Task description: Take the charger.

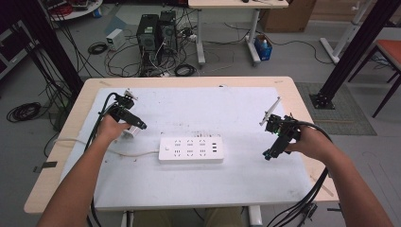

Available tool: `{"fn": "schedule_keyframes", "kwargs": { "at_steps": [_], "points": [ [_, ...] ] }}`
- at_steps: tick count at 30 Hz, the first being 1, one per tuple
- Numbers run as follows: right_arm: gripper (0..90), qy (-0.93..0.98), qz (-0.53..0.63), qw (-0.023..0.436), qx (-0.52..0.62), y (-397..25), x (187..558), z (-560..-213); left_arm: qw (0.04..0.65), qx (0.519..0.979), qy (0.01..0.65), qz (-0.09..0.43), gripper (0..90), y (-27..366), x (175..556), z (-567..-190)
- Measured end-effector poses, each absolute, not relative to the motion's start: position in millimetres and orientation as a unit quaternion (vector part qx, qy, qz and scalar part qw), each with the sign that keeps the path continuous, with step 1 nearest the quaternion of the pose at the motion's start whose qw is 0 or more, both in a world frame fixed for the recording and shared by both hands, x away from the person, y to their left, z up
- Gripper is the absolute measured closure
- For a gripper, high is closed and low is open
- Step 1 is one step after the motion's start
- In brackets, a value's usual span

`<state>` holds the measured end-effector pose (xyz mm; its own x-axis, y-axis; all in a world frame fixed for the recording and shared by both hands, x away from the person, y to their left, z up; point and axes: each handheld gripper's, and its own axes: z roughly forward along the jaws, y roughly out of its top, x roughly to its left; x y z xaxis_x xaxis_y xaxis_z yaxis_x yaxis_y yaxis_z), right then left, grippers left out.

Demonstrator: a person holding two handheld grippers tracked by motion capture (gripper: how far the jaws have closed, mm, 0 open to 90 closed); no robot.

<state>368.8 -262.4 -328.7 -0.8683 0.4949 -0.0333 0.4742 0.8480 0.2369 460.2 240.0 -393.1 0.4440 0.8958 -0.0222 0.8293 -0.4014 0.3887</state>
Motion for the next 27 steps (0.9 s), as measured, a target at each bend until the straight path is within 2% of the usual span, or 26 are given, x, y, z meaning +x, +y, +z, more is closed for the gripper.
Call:
{"fn": "schedule_keyframes", "kwargs": {
  "at_steps": [7,16,18,20,22,27],
  "points": [
    [1.7,0.960,0.109,0.042,0.255,-263.2,370.1,-332.0,0.171,0.827,0.527,0.091,2.1,244.8,460.2,-403.6],
    [1.7,0.960,0.108,0.040,0.256,-262.7,370.0,-333.7,0.157,0.837,0.517,0.086,14.8,244.7,462.0,-409.1],
    [1.7,0.960,0.108,0.039,0.255,-263.9,370.0,-334.3,0.159,0.837,0.516,0.087,21.2,245.0,461.8,-409.7],
    [1.7,0.959,0.110,0.039,0.257,-264.3,369.7,-334.5,0.155,0.839,0.513,0.091,21.7,246.0,462.1,-411.5],
    [1.7,0.959,0.110,0.038,0.258,-266.1,369.3,-334.7,0.159,0.843,0.506,0.094,29.3,246.2,461.0,-414.1],
    [1.7,0.959,0.110,0.037,0.260,-268.0,369.3,-335.3,0.160,0.842,0.508,0.091,29.3,247.2,460.8,-418.1]
  ]
}}
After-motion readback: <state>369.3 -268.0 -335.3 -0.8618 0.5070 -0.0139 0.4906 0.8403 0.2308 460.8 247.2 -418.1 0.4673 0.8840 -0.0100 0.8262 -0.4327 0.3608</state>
